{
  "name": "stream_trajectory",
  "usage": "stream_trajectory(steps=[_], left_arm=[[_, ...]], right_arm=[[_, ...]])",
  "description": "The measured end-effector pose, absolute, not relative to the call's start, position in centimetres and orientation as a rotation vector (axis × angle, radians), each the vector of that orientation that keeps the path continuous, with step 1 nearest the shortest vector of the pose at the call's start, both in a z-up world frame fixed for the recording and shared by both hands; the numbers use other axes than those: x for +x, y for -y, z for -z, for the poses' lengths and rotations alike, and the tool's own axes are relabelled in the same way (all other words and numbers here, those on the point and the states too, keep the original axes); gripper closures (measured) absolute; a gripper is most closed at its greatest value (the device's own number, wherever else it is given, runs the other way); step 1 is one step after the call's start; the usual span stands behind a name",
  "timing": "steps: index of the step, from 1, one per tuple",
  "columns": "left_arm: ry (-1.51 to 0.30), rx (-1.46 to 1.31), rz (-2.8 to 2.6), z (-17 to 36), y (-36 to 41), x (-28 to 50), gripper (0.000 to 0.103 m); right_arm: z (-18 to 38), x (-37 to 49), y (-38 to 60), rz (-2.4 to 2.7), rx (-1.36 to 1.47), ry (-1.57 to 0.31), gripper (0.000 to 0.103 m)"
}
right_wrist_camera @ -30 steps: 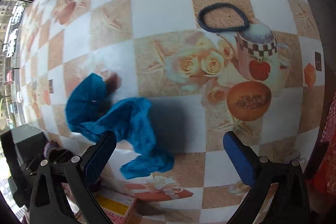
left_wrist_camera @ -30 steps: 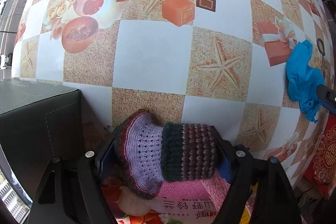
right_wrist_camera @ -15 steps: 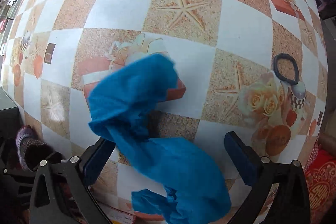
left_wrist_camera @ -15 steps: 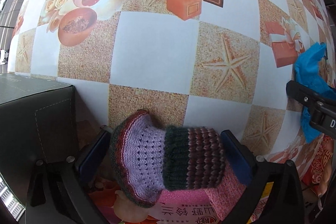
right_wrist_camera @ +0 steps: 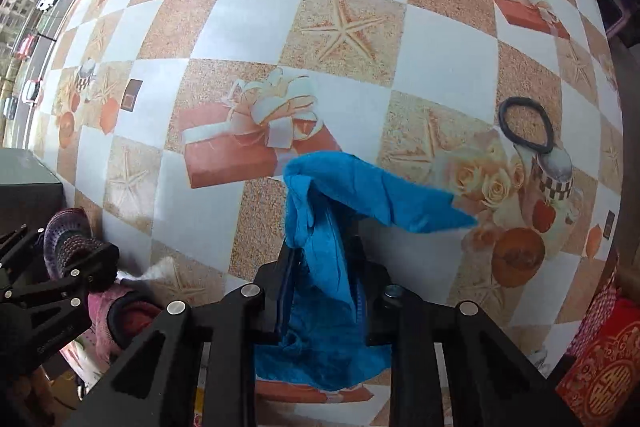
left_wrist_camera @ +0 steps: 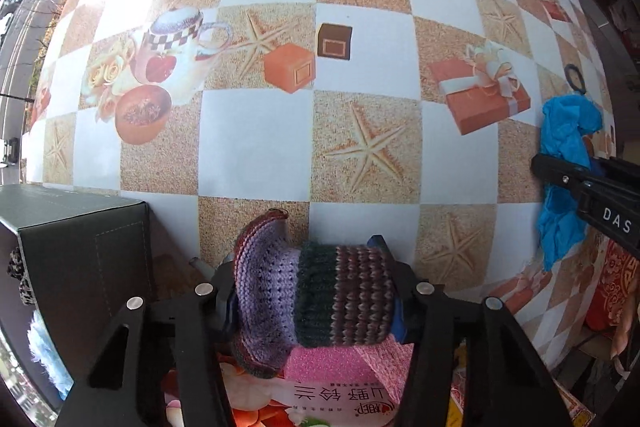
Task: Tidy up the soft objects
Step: 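Lift the purple hat and blue cloth and carry both toward the white box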
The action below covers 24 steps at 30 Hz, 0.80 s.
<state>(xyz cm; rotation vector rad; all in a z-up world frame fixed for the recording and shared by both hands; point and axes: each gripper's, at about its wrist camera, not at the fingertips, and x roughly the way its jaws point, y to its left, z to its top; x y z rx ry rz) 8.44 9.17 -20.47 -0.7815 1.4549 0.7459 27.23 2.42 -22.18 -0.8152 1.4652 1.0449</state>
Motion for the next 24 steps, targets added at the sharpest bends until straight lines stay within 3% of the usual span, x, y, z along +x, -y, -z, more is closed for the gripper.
stream_trajectory(steps=[8, 24], left_arm=[[-1.370, -0.675, -0.733, 15.1, -9.4, 9.8, 0.045], [-1.288, -0.583, -0.666, 9.5, -4.7, 5.8, 0.045]], right_arm=[[18.0, 29.7, 0.7, -1.084, -0.555, -1.540, 0.077], [9.0, 25.9, 4.6, -1.182, -0.439, -1.480, 0.077]])
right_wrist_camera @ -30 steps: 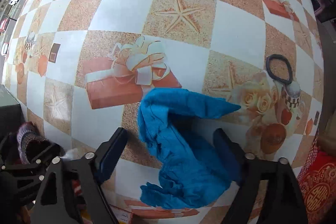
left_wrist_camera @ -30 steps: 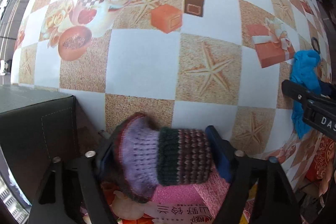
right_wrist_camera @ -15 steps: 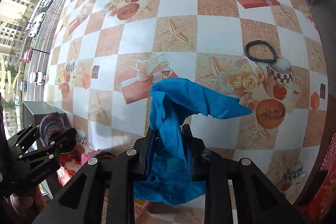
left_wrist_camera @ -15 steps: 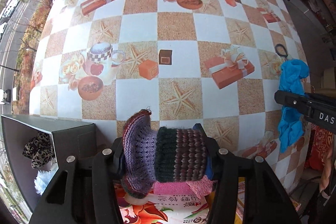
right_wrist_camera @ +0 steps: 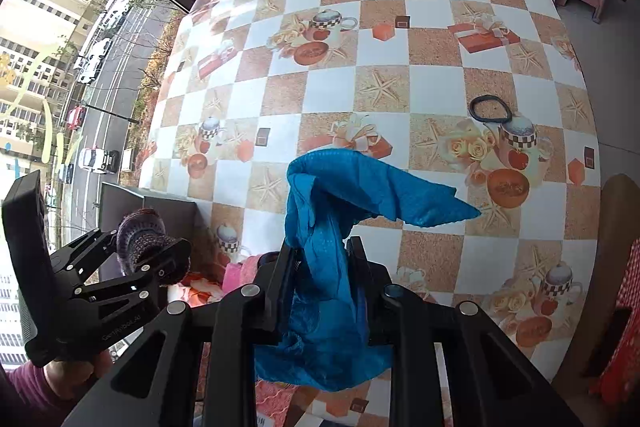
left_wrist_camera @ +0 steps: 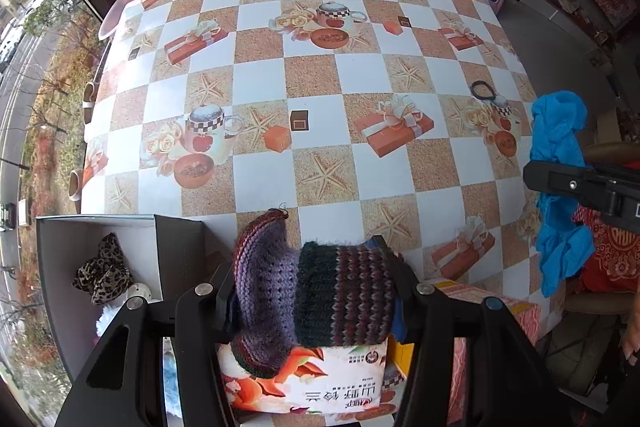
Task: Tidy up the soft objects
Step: 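Lift the purple hat and blue cloth and carry both toward the white box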
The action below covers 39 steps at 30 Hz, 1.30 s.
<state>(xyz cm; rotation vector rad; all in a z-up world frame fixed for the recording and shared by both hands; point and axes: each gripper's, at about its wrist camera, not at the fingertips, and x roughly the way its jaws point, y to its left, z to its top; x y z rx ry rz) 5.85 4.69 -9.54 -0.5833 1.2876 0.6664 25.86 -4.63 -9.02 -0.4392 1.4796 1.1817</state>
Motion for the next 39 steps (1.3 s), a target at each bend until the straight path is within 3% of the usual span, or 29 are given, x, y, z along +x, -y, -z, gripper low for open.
stream_trajectory(steps=[18, 28, 39], left_arm=[[-1.283, -0.515, -0.475, 6.4, 0.8, -1.7, 0.045], [-1.223, -0.562, -0.511, 5.4, -0.3, -6.2, 0.045], [-1.138, -0.628, -0.611, 4.2, -2.5, -11.0, 0.045]], right_arm=[[3.8, 15.8, 10.2, -1.208, -0.477, -1.524, 0.077], [4.6, 9.3, 11.5, -1.227, -0.540, -1.590, 0.077], [3.2, 5.1, 7.5, -1.322, -0.632, -1.518, 0.077]])
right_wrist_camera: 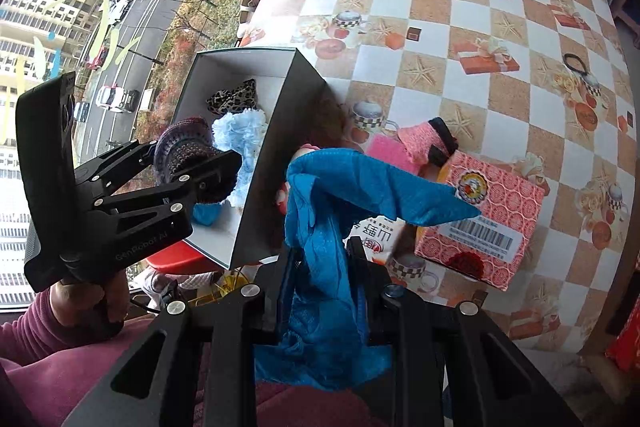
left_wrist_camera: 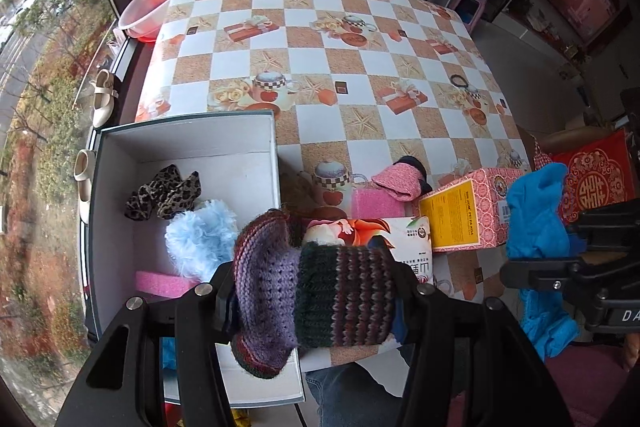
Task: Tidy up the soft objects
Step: 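Lift the purple hat and blue cloth and carry both toward the white box, then lower the purple hat into the box while the right tool brings the cloth over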
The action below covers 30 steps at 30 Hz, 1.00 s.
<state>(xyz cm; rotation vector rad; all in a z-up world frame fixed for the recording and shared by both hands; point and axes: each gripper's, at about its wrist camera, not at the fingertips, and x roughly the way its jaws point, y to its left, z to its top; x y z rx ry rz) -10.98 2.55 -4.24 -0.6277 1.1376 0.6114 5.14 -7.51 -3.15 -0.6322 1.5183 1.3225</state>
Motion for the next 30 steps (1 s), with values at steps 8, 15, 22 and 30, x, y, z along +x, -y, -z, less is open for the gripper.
stream_trajectory(steps=[8, 15, 22, 30], left_arm=[[-1.082, -0.720, -0.714, 4.3, -4.2, -15.0, 0.045], [-1.051, -0.783, -0.795, 4.7, -5.1, -18.3, 0.045], [-1.034, -0.833, -0.842, 5.1, -5.5, -20.3, 0.045], [-1.023, -0.864, -0.852, 5.6, -5.6, -21.1, 0.045]], right_arm=[[2.3, 1.8, 3.8, -1.415, -0.702, -1.494, 0.077], [2.2, -0.6, 1.5, -1.478, -0.755, -1.493, 0.077], [2.1, -2.2, -0.3, -1.517, -0.758, -1.504, 0.077], [2.1, -3.0, -1.2, -1.529, -0.766, -1.500, 0.077]])
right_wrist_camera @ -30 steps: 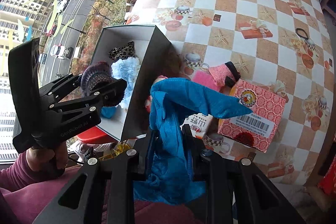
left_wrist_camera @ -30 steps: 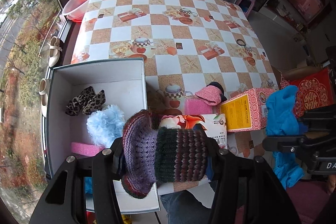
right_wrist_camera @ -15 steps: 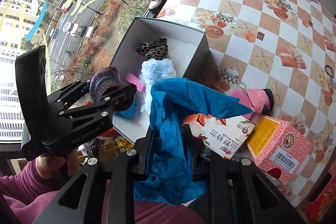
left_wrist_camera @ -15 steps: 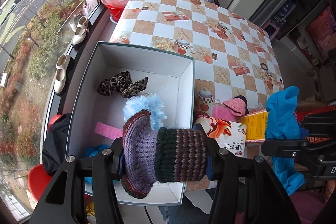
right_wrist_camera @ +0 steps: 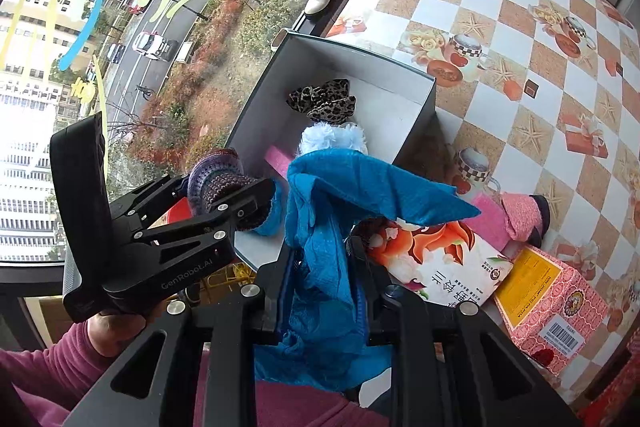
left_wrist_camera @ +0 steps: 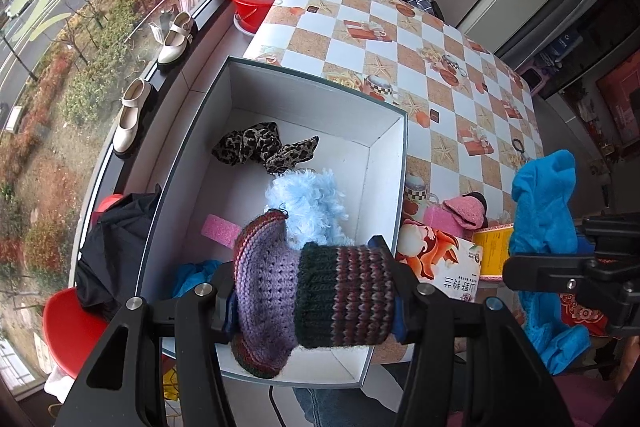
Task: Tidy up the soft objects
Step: 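Lower the purple hat into the box while the right tool brings the cloth over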
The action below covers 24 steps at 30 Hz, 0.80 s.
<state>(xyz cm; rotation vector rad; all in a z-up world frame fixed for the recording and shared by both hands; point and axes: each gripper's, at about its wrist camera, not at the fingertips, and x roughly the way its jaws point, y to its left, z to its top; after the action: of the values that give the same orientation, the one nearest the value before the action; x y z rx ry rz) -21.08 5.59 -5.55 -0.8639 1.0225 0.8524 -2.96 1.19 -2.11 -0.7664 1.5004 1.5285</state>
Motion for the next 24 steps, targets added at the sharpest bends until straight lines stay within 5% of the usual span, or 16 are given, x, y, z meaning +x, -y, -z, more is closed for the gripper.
stream_trajectory(steps=[24], left_arm=[[-1.049, -0.869, -0.981, 7.2, -7.5, -22.9, 0.044]], right_arm=[[3.6, -5.1, -5.9, -1.556, -0.809, -1.500, 0.077]])
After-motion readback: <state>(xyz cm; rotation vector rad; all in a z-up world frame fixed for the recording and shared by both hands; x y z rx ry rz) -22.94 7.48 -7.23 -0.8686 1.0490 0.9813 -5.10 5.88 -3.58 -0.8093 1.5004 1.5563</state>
